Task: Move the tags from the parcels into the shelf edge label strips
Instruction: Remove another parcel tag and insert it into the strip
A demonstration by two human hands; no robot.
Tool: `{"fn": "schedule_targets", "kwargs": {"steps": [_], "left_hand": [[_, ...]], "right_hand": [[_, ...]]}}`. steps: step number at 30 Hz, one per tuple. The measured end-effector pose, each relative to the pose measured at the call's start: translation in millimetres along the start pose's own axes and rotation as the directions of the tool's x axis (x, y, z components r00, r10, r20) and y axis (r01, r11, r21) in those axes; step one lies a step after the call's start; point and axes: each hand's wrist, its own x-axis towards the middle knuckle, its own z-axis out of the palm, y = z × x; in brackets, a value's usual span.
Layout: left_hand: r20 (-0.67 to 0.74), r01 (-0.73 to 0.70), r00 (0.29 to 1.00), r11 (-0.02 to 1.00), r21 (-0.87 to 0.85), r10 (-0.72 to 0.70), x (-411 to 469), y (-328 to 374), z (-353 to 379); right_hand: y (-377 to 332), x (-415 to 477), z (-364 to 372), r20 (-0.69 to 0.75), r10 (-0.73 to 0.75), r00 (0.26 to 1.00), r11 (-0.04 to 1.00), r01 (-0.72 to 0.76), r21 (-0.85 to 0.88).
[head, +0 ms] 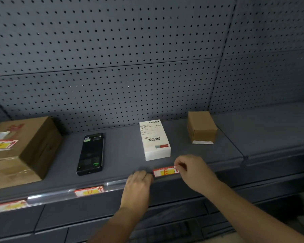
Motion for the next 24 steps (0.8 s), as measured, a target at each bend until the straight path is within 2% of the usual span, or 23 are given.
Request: {"fn": "schedule_targets", "kwargs": {"steps": [8, 13, 18, 21, 24], "left_hand": [[0.043, 0.065, 0.997, 0.996, -0.06, -0.062, 1.5, -0.3, -0.3], [0.046, 0.075, 0.996, 0.993, -0.092, -0.071, 3.4, 1.1, -2.1], [0.051, 0.02, 0.999, 0.997, -0.069, -0.017, 0.9, 3.3, -9.6], [0.064, 0.021, 0.998, 0.998, -0.062, -0.017, -0.6, 4.8, -20.4], [0.041, 0.012, 0.999, 1.0, -0.007, -0.012, 3.3, 7.8, -38.4]], "right_hand": [[9.6, 2.9, 19.8, -0.017, -0.213, 0.977, 0.955, 0.204, -0.217], [18.5, 1.8, 22.3, -0.021, -0.251, 0.968, 0.925, 0.233, -0.301], [15.6, -3.0, 19.5, 0.01, -0.324, 0.946, 0.863, 0.3, -0.407], [11.4, -4.8, 14.7, 0.009, -0.284, 0.959, 0.889, 0.267, -0.371], [-3.8, -2.2, 2.0, -0.023, -0.216, 0.976, 0.95, 0.205, -0.235]]}}
